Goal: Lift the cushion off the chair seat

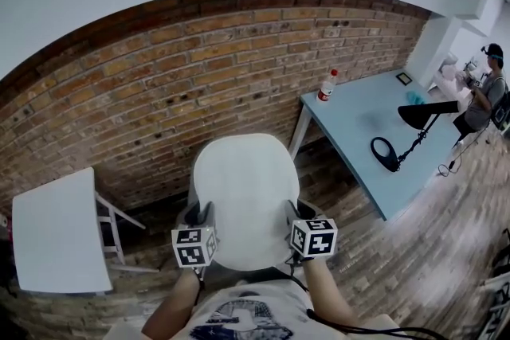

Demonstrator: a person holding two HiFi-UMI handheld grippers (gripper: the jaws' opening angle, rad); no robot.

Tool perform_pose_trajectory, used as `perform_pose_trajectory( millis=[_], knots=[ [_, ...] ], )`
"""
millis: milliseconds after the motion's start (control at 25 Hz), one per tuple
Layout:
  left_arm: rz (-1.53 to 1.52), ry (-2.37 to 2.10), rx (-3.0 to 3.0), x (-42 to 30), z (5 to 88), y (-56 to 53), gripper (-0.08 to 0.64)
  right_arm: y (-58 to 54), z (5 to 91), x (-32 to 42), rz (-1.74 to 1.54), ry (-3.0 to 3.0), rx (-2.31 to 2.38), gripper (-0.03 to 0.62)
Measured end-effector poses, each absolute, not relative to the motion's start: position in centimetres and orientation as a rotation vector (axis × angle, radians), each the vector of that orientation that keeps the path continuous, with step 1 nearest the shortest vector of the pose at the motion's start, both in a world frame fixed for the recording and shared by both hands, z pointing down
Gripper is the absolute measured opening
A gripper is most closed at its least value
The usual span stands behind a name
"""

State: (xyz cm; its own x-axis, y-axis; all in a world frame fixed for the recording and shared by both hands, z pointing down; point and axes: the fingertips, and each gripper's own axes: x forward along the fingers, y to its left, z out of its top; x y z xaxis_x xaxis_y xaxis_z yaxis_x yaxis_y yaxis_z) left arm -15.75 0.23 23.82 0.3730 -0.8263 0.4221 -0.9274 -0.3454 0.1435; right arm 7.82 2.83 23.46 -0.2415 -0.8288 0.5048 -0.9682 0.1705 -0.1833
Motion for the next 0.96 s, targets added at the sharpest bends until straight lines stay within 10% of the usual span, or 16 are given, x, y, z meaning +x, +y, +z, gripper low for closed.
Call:
perform_pose_trajectory(
  millis=[960],
  knots=[
    [0.405, -1.485, 2.261, -15.0, 25.5, -1.0, 0.103, 2.2, 24.9, 8.5, 0.729, -2.132, 1.728, 0.067]
  ],
)
